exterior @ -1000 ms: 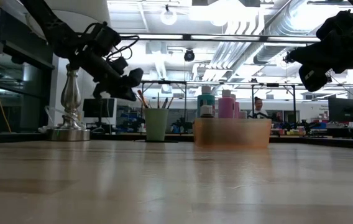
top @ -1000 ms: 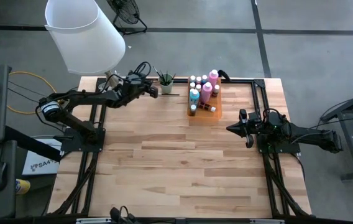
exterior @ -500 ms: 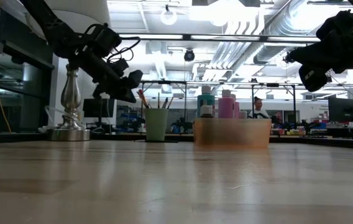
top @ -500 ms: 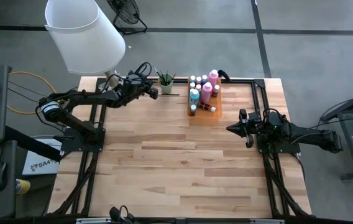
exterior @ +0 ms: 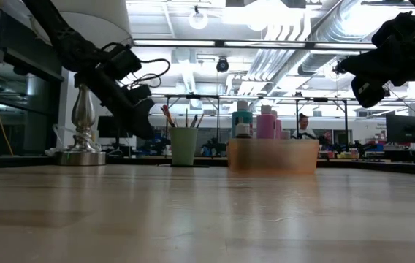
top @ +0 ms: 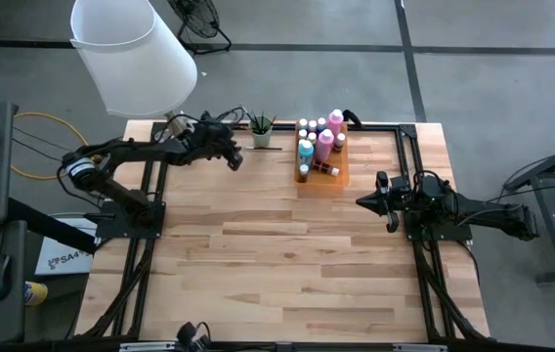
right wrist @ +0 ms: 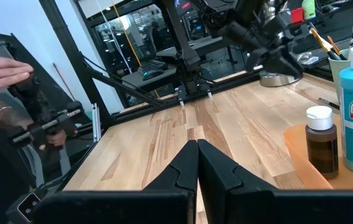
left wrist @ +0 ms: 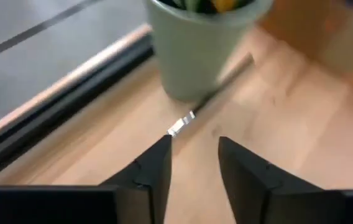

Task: Pick & Place Paint Supplies
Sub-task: Put the black paint brush into the green cup

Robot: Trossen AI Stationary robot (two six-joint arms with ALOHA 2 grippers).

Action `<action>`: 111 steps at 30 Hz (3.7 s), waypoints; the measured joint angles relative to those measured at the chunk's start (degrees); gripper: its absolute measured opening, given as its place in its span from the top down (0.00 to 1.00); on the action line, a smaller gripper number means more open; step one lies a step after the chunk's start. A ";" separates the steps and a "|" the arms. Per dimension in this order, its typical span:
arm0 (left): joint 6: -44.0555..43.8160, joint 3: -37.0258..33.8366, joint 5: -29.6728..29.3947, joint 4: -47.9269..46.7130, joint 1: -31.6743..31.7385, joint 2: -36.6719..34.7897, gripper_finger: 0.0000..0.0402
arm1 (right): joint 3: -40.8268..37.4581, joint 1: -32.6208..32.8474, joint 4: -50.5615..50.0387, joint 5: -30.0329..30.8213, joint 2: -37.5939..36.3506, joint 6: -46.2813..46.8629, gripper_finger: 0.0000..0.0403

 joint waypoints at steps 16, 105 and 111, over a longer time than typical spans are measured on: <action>20.04 2.86 5.74 -1.31 0.90 8.92 0.60 | 0.01 0.01 0.00 0.02 0.00 -0.02 0.99; 27.01 11.37 15.37 -2.80 8.37 21.03 0.78 | 0.00 0.01 0.00 0.02 -0.01 -0.01 0.99; 27.07 11.37 14.61 -3.05 8.00 21.07 0.93 | 0.00 0.00 0.00 0.00 0.01 -0.01 0.99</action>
